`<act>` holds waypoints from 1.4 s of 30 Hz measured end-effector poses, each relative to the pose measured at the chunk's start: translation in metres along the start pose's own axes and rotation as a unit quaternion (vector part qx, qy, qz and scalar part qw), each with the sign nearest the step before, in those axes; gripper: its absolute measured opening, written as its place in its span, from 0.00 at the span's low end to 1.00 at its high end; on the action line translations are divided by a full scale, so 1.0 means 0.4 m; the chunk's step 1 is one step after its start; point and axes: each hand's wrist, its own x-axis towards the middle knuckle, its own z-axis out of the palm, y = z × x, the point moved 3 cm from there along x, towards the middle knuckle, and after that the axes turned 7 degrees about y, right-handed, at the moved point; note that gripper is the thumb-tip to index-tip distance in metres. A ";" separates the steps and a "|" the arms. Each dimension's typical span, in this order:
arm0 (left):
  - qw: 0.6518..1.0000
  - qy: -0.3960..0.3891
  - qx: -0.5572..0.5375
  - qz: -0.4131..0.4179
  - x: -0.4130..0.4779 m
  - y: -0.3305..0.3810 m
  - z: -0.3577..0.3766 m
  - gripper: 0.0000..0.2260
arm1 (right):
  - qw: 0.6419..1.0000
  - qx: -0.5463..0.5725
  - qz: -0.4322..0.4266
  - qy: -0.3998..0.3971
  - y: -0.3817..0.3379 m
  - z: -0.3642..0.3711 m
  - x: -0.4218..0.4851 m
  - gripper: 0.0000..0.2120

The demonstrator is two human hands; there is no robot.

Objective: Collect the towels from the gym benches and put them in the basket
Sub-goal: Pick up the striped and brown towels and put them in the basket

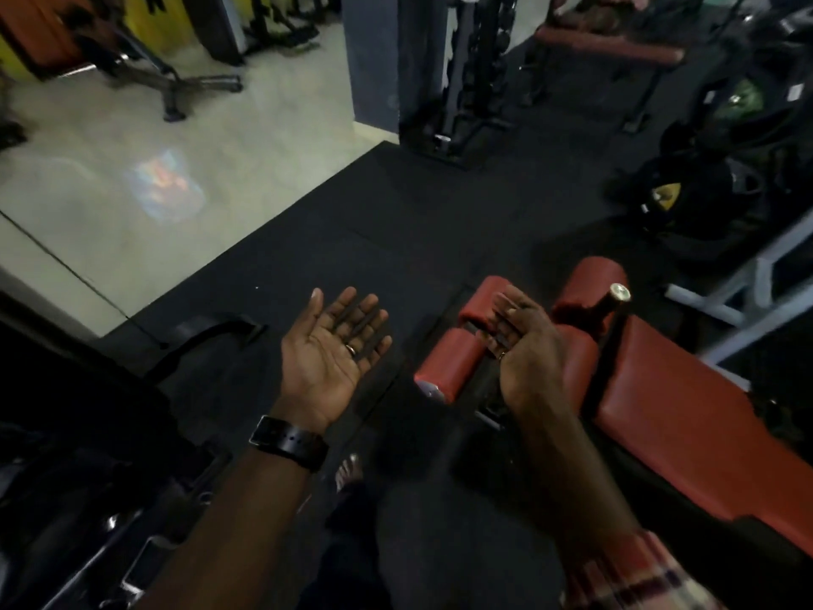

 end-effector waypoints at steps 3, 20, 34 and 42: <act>1.000 -0.012 -0.007 0.006 0.166 0.089 0.023 0.21 | 1.000 0.002 -0.011 0.000 0.005 0.145 0.116 0.15; 0.992 -0.103 0.063 -0.035 1.114 0.531 0.391 0.18 | 0.996 0.017 -0.056 0.071 -0.103 0.742 0.818 0.15; 0.986 -0.129 0.102 -0.036 1.910 0.699 0.921 0.19 | 0.992 0.045 -0.083 0.085 -0.383 1.154 1.634 0.15; 0.978 -0.164 0.118 -0.056 2.428 0.700 1.246 0.18 | 0.987 0.046 -0.107 0.112 -0.495 1.298 2.144 0.14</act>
